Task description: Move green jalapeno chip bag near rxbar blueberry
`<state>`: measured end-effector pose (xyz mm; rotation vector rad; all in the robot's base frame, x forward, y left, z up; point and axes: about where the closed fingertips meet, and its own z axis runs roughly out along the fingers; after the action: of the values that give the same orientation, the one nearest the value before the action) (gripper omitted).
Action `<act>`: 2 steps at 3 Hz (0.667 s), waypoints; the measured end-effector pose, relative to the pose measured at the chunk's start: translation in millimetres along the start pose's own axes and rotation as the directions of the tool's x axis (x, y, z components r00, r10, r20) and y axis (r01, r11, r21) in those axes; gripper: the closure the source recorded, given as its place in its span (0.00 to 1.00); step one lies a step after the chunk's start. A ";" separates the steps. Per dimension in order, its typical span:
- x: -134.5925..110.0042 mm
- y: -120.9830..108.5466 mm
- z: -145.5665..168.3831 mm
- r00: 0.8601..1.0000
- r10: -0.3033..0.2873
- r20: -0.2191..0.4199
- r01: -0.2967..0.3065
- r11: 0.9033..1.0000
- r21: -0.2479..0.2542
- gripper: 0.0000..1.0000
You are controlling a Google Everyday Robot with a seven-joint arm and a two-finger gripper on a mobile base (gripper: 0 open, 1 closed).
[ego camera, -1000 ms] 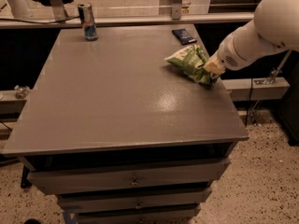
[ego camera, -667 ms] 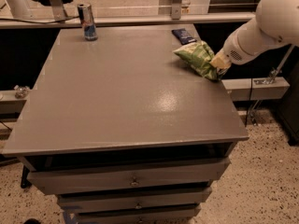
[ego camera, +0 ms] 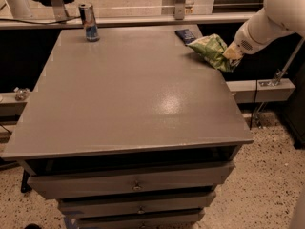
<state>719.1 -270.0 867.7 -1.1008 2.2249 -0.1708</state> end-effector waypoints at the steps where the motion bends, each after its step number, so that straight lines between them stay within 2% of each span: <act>1: -13.2 -11.1 -1.1 1.000 -0.005 0.027 0.005 1.000 0.006 1.00; 2: -32.1 -5.9 -5.2 0.997 -0.005 0.071 0.006 1.000 -0.016 1.00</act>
Offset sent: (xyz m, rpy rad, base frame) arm 0.0167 0.0391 0.0426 0.1036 -0.0599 0.0726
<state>734.2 -250.4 889.7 -1.1050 2.1634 -0.1145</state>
